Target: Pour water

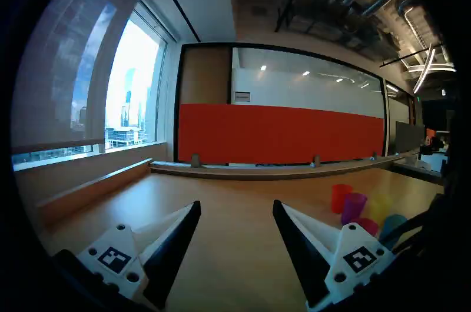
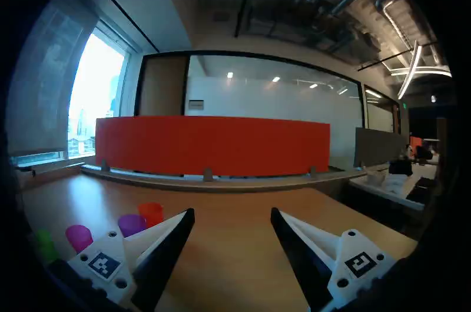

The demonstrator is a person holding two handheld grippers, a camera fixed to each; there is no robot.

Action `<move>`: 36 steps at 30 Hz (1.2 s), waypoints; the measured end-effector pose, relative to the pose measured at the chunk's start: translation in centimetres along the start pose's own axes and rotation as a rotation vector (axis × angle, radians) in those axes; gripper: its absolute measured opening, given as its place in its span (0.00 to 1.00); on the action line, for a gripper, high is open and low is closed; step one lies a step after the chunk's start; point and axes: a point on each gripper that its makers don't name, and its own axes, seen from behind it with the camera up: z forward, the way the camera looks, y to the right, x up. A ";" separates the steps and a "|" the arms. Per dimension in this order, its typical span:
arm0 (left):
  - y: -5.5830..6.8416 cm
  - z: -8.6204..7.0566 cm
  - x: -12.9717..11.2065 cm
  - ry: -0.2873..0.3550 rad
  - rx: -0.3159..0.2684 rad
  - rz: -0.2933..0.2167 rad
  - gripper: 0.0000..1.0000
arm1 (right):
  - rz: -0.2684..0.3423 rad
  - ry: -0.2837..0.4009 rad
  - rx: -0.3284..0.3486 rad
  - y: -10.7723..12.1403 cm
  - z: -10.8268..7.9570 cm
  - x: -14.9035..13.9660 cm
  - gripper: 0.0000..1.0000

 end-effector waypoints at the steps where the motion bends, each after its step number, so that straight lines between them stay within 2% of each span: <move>1: -0.1 0.2 0.2 0.009 0.005 -0.006 0.90 | -0.005 -0.001 -0.006 0.1 0.2 0.1 1.00; 6: -0.7 0.9 1.0 0.044 0.024 -0.029 0.90 | -0.025 -0.010 -0.026 0.4 0.8 0.3 1.00; 12: -1.4 1.7 0.4 0.040 0.055 -0.054 0.90 | -0.045 -0.039 -0.037 0.1 1.0 -0.1 1.00; 18: -1.1 2.3 0.1 0.044 0.065 -0.055 0.90 | -0.065 -0.057 -0.032 -0.8 1.1 -0.1 1.00; 27: -0.9 2.9 -0.6 0.050 0.083 -0.015 0.90 | -0.067 -0.066 -0.021 -1.9 1.1 0.4 1.00; 36: -0.1 3.5 -1.8 0.045 0.076 -0.026 0.90 | -0.082 -0.080 -0.025 -2.0 1.2 0.0 1.00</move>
